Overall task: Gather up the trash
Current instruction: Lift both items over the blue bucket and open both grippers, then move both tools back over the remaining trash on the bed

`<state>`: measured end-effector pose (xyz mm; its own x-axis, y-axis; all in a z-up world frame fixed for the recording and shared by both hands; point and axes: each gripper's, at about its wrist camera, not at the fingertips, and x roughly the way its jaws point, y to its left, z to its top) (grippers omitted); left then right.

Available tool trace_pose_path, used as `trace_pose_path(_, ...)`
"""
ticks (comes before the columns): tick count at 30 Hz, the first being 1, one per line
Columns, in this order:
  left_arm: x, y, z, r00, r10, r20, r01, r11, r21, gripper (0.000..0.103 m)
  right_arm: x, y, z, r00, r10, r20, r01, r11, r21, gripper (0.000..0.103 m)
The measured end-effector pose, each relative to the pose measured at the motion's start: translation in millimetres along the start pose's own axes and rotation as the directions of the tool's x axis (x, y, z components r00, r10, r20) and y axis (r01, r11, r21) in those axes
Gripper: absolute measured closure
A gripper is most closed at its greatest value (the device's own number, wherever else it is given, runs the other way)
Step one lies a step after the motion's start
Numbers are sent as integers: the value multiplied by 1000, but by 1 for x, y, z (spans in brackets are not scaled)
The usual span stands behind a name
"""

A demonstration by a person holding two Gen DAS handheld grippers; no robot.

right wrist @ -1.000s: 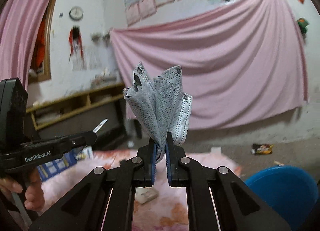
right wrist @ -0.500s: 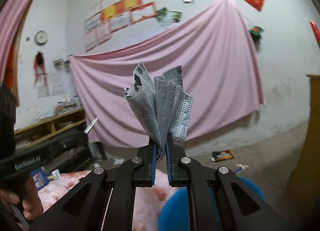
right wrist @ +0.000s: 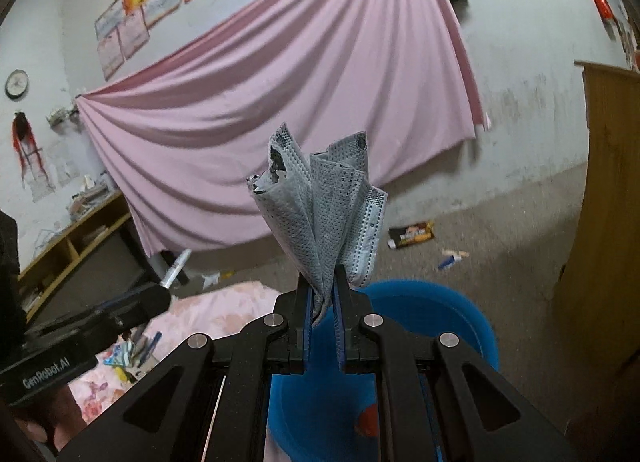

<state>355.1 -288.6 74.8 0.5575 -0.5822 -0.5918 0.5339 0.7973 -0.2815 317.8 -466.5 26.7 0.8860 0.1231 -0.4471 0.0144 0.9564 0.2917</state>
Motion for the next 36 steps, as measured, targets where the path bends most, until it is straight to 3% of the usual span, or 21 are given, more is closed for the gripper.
trace_pose_path(3, 9, 3, 0, 1000, 0, -26, 0, 1000, -28, 91, 8, 1, -4, 999, -16, -39, 16, 1000, 2, 93)
trace_pose_path(5, 8, 7, 2, 999, -2, -36, 1, 999, -41, 84, 11, 0, -7, 998, -29, -57, 29, 1000, -2, 92)
trace_pose_path(7, 8, 10, 2, 999, -2, -36, 0, 999, -50, 75, 14, 2, -8, 997, -35, -69, 35, 999, -2, 86)
trace_pose_path(9, 5, 14, 2, 1000, -1, -29, -1, 998, -62, 72, 16, 2, -7, 996, -37, -77, 37, 999, 2, 73)
trace_pose_path(12, -1, 19, 0, 1000, 17, -18, -18, 997, -70, 71, 17, 3, -8, 996, -42, -83, 42, 999, 4, 73)
trace_pose_path(16, -14, 28, -5, 998, 48, 30, -46, 996, -80, 58, 15, 3, -6, 997, -41, -71, 41, 999, 5, 72)
trace_pose_path(19, -32, 39, -8, 992, 89, 89, -82, 993, -86, 52, 11, 3, -5, 999, -27, -35, 27, 1000, 4, 57)
trace_pose_path(21, -46, 47, -10, 984, 120, 135, -108, 990, -95, 46, 6, 8, -2, 1000, -14, -3, 14, 1000, -8, 55)
trace_pose_path(23, -61, 56, -14, 971, 151, 184, -133, 985, -108, 37, 1, 15, -1, 1000, 0, 30, 1, 1000, -29, 52)
trace_pose_path(26, -86, 70, -18, 948, 195, 251, -167, 977, -130, 25, -5, 25, 1, 997, 25, 75, -21, 998, -53, 34)
trace_pose_path(28, -102, 78, -22, 927, 224, 300, -190, 972, -139, 20, -9, 35, 2, 993, 52, 106, -45, 996, -72, 29)
trace_pose_path(30, -120, 85, -28, 900, 259, 350, -222, 964, -144, 1, -12, 46, 3, 988, 75, 134, -63, 993, -95, 20)
trace_pose_path(33, -146, 94, -39, 847, 306, 436, -269, 952, -147, 1, -16, 63, 2, 977, 114, 180, -90, 987, -135, 9)
trace_pose_path(36, -163, 103, -48, 817, 335, 469, -304, 942, -144, 1, -21, 83, 0, 960, 165, 225, -123, 974, -190, 0)
